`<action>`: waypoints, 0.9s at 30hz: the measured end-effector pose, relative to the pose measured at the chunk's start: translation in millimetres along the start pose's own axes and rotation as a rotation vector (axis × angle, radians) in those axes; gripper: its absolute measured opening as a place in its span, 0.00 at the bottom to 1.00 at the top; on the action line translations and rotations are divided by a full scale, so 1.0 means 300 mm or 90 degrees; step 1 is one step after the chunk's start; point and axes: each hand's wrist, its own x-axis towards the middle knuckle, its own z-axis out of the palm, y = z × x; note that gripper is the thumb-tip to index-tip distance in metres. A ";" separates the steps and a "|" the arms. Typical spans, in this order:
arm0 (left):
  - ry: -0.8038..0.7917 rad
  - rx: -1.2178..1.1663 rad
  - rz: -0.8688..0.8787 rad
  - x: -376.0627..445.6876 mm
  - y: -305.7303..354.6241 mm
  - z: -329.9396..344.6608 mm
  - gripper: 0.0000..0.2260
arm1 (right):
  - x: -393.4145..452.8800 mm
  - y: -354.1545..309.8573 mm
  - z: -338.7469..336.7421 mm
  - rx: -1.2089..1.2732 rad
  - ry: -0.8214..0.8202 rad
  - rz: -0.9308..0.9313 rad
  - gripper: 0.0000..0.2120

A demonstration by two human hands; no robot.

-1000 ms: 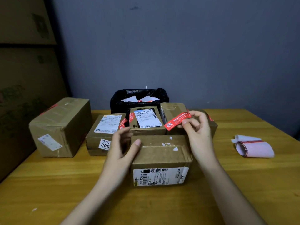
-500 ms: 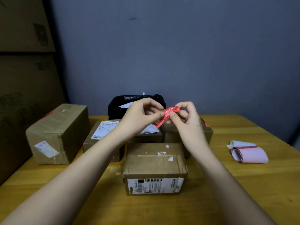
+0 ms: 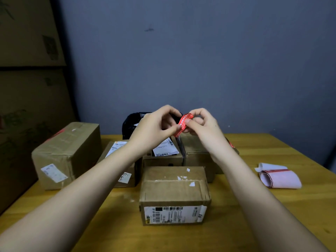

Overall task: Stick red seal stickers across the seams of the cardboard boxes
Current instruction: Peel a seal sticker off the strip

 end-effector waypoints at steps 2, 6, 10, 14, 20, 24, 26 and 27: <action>0.008 0.014 -0.011 0.003 -0.001 -0.005 0.07 | 0.008 -0.004 0.001 -0.041 -0.002 -0.019 0.09; 0.024 -0.064 -0.080 0.018 -0.012 -0.004 0.03 | 0.016 -0.002 0.011 -0.143 0.029 -0.090 0.10; 0.012 -0.069 -0.073 0.021 -0.017 -0.001 0.03 | 0.019 0.005 0.013 -0.165 0.031 -0.120 0.10; 0.006 -0.051 -0.070 0.026 -0.024 0.005 0.03 | 0.023 0.013 0.014 -0.196 0.026 -0.134 0.09; -0.002 -0.047 -0.089 0.037 -0.049 0.020 0.06 | 0.044 0.029 0.024 -0.235 0.048 -0.104 0.10; 0.022 -0.010 -0.090 0.040 -0.066 0.040 0.06 | 0.067 0.035 0.040 -0.165 0.056 -0.045 0.08; 0.035 -0.011 -0.102 0.045 -0.073 0.049 0.06 | 0.079 0.031 0.046 -0.104 0.054 -0.007 0.10; 0.041 -0.013 -0.111 0.049 -0.075 0.051 0.06 | 0.089 0.032 0.051 -0.081 0.048 0.015 0.11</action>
